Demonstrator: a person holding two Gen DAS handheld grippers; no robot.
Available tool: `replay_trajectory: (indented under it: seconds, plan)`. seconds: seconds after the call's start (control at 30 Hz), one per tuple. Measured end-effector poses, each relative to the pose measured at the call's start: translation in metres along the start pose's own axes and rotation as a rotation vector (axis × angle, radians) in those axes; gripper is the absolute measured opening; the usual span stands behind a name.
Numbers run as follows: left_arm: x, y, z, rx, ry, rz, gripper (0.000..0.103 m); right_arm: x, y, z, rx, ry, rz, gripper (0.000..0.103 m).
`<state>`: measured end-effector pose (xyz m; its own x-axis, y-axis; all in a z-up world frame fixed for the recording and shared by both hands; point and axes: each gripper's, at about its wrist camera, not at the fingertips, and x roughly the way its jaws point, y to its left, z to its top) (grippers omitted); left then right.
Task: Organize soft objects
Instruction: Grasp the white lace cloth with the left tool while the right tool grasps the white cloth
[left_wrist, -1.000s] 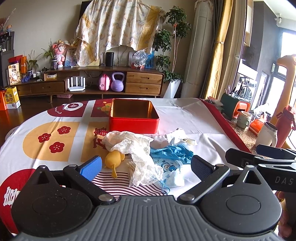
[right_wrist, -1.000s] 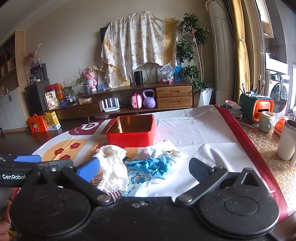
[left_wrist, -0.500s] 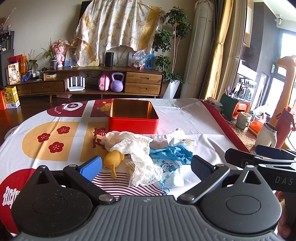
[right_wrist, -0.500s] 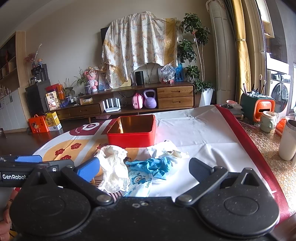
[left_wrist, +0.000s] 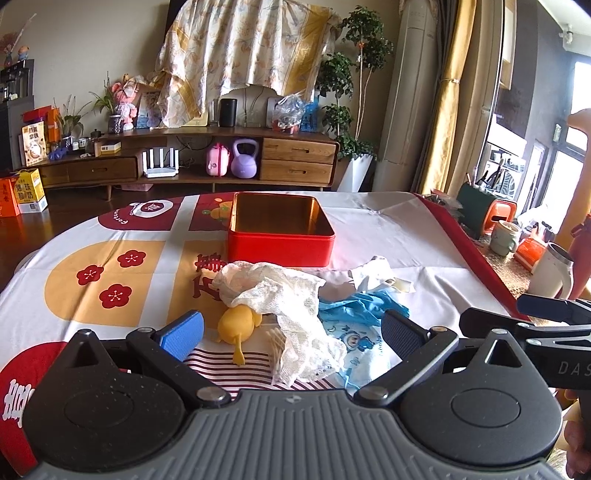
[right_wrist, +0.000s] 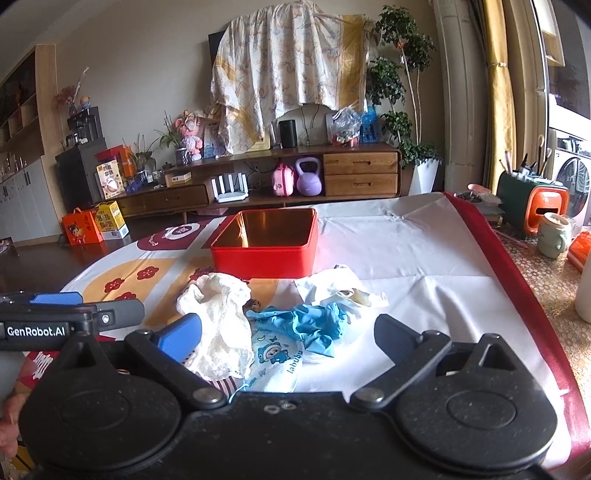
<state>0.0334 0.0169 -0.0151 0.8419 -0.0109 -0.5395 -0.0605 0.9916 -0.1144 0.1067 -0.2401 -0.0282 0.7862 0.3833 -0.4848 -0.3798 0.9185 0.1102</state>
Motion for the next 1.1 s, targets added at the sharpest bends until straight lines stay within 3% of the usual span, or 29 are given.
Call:
replay_trajectory:
  seconds: [0.17, 0.57, 0.9, 1.1]
  plan:
    - [0.025, 0.006, 0.004, 0.004, 0.028, -0.004, 0.103, 0.026, -0.012, 0.003, 0.004, 0.055, 0.022, 0.096]
    - [0.103, -0.003, 0.008, 0.143, 0.063, -0.006, 0.102, 0.112, -0.043, 0.028, -0.075, 0.131, 0.005, 0.093]
    - [0.166, -0.003, 0.011, 0.206, 0.133, 0.042, 0.102, 0.186, -0.057, 0.041, -0.107, 0.208, -0.009, 0.090]
    - [0.187, -0.002, 0.008, 0.203, 0.173, 0.053, 0.092, 0.220, -0.062, 0.037, -0.111, 0.264, 0.008, 0.089]
